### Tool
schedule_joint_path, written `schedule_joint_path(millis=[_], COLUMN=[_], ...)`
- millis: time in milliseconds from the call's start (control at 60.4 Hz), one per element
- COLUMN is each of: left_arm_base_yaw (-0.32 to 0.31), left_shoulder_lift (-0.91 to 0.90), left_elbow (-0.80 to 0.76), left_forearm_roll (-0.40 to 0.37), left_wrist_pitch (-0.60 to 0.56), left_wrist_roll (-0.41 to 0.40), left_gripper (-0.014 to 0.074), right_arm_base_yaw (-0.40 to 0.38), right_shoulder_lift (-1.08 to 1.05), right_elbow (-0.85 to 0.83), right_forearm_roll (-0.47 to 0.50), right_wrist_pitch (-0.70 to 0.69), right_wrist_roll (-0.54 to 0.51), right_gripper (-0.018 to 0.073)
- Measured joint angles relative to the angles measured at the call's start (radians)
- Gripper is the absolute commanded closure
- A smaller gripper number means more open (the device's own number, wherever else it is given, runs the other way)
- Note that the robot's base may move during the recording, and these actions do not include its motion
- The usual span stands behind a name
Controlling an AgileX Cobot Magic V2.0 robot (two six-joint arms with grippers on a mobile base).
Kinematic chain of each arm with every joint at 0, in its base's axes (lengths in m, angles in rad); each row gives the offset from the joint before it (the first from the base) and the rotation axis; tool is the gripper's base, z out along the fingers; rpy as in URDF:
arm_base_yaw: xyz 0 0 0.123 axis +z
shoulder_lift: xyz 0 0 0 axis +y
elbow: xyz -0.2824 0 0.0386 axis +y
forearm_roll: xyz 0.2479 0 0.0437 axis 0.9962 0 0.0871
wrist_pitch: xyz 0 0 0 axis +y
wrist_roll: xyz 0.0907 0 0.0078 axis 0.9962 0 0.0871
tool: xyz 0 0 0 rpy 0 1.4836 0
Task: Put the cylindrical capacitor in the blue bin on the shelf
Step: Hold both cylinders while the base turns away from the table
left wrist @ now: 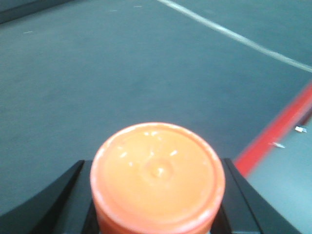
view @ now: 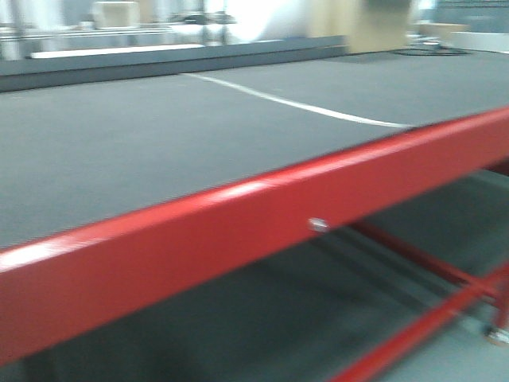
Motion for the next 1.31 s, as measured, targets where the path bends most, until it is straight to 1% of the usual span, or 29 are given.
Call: schedule_joint_path(millis=[1308], left_arm_base_yaw=[0.0], left_shoulder_lift=[0.0], left_elbow=[0.0], left_forearm_roll=[0.0], left_wrist_pitch=[-0.002], left_wrist_roll=[0.0], left_gripper=[0.0707], right_arm_base_yaw=[0.0], right_shoulder_lift=[0.0], right_elbow=[0.0], right_forearm_roll=[0.0], right_wrist_pitch=[0.0], right_wrist_roll=[-0.002], right_gripper=[0.0722])
